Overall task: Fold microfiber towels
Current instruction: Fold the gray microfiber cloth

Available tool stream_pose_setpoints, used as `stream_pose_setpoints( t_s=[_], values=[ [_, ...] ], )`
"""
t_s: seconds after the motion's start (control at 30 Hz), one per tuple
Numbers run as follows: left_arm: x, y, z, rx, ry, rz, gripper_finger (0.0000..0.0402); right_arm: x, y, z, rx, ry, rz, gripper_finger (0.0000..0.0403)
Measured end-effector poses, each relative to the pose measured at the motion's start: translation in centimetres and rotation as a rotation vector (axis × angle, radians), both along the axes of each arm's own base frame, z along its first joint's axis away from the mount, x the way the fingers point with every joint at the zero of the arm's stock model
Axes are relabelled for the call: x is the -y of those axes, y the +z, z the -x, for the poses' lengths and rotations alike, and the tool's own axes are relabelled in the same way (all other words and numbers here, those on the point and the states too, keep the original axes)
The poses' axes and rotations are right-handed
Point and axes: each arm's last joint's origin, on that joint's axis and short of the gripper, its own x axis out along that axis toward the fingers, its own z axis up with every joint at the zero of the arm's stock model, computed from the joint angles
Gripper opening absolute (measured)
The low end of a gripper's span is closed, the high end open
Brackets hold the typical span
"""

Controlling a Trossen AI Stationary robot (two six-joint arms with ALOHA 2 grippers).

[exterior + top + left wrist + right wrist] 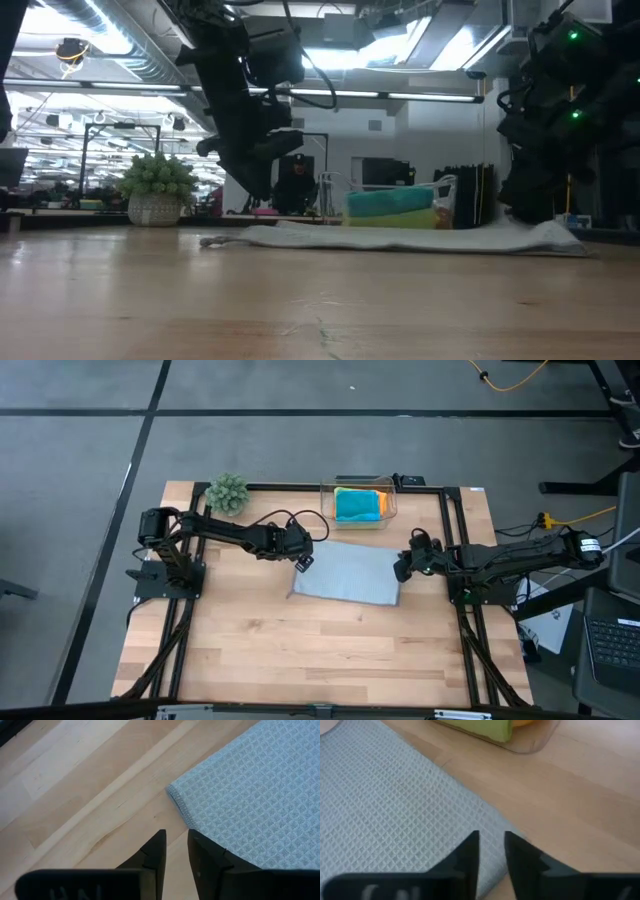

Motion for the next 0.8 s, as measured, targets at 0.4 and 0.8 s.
stream_pose_setpoints(
  t_s=[0.4, 0.8],
  values=[
    [0.04, 0.00, 0.00, -0.001, -0.001, 0.000, 0.0073, -0.01, -0.03, 0.04, 0.005, -0.014, -0.015, 0.0227],
    [0.85, 0.00, -0.13, -0.001, -0.026, 0.000, 0.0073, -0.02, -0.16, 0.21, -0.019, -0.012, -0.014, 0.0233]
  ],
)
